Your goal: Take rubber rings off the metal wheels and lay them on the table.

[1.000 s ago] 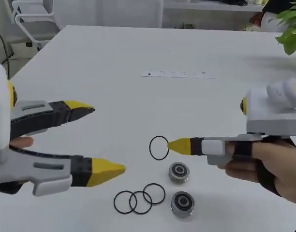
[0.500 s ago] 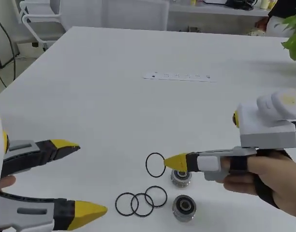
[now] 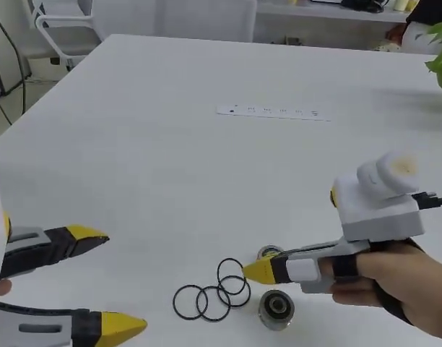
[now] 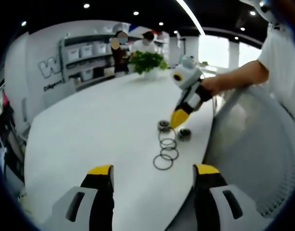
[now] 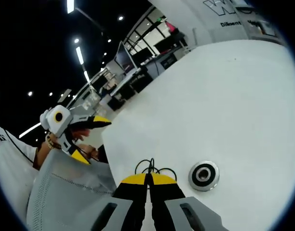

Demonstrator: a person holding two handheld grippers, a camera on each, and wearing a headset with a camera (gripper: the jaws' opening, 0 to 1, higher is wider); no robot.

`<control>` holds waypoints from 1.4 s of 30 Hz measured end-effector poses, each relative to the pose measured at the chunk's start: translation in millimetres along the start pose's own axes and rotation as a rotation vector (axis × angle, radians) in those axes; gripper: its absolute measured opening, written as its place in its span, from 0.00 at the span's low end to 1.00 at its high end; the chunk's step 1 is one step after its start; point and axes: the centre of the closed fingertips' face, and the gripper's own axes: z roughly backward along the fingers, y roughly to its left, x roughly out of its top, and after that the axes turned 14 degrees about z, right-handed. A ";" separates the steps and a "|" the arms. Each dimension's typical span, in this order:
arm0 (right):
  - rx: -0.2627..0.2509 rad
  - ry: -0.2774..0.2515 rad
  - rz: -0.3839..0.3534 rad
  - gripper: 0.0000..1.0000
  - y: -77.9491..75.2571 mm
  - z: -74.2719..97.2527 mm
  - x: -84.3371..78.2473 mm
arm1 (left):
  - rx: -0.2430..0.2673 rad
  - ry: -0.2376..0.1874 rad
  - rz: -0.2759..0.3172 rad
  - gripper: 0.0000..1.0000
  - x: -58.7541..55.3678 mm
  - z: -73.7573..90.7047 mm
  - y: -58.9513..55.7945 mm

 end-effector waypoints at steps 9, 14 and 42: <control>-0.006 0.053 0.007 0.00 -3.6 -2.6 -12.5 | 0.004 0.025 0.004 0.66 -9.5 -0.4 -0.4; -0.014 0.062 0.017 0.00 -6.7 -3.1 -13.7 | 0.006 0.025 0.004 0.65 -10.2 -0.5 -0.7; -0.157 0.085 0.056 0.07 -34.2 7.3 -16.6 | 0.014 0.031 -0.003 0.64 -11.7 1.0 0.5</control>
